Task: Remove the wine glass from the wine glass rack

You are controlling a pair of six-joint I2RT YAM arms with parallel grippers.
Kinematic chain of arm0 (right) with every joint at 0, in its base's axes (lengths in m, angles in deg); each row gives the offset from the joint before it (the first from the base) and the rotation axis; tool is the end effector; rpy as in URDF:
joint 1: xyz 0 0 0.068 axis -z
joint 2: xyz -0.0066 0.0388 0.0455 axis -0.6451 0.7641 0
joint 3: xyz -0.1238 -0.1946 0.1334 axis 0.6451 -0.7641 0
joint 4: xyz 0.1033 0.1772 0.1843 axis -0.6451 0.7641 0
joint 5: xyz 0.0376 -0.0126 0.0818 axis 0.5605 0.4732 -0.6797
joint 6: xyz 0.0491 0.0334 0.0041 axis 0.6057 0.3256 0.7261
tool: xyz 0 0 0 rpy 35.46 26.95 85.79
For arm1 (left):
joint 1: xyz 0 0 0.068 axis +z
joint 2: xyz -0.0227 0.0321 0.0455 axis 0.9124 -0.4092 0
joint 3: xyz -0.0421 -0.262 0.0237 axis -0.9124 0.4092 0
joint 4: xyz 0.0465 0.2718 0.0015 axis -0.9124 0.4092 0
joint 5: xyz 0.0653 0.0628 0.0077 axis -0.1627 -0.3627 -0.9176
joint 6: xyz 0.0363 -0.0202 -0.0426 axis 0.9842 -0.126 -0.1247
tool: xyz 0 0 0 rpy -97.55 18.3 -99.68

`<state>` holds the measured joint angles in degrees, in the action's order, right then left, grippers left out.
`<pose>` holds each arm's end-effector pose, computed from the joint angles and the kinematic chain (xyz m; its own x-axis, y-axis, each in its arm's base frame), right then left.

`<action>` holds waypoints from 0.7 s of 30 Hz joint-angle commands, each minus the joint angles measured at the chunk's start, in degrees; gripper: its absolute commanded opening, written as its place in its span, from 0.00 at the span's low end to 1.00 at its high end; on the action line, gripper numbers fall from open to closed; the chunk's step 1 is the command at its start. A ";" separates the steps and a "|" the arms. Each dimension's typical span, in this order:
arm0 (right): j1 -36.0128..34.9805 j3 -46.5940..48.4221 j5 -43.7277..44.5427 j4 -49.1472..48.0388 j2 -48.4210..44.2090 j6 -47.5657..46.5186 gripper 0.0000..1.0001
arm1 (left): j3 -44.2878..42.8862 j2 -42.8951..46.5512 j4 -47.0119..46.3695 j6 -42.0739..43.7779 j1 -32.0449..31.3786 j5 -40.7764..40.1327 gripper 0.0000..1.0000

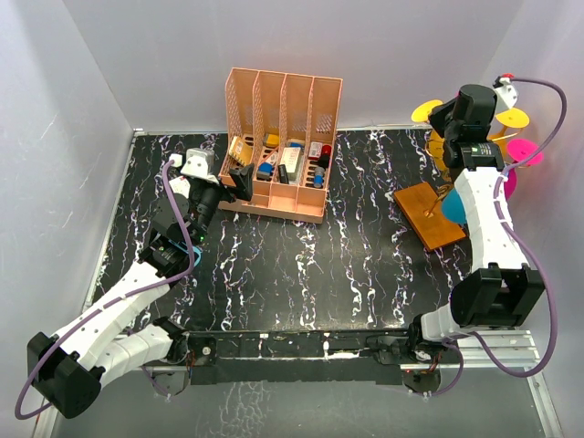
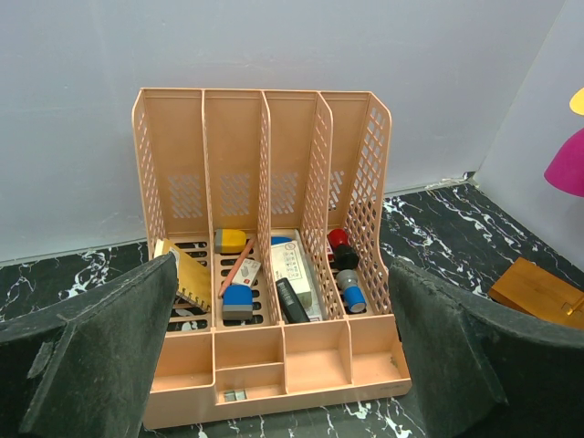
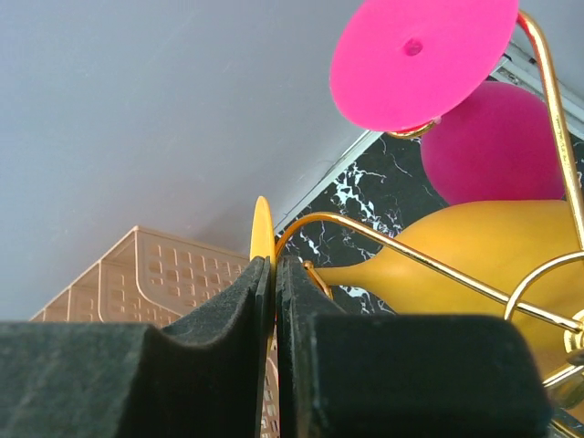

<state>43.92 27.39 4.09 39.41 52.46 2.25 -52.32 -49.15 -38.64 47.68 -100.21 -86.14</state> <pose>0.3547 -0.0325 0.4197 -0.0404 0.6619 -0.7485 0.3965 0.6983 0.5960 0.2101 -0.1306 0.3758 0.2510 -0.2025 -0.9466 0.3584 0.9278 -0.1035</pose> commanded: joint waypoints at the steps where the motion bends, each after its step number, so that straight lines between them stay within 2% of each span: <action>1: 1.10 -0.10 0.68 -3.63 -1.08 8.12 0.08 | 0.01 1.25 -2.24 0.06 -0.52 -0.59 0.97; 13: 2.31 -3.03 1.57 -6.65 -1.85 19.72 0.08 | -0.05 1.28 -2.18 0.53 -0.53 -1.37 0.97; 21: 2.56 -6.62 6.76 -7.69 -5.55 21.81 0.08 | 0.01 1.31 -2.11 0.57 -0.53 -1.75 0.97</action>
<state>45.93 21.62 6.17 35.13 50.95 22.03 -52.32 -49.15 -38.66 47.72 -100.48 -86.97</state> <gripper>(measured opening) 0.100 0.970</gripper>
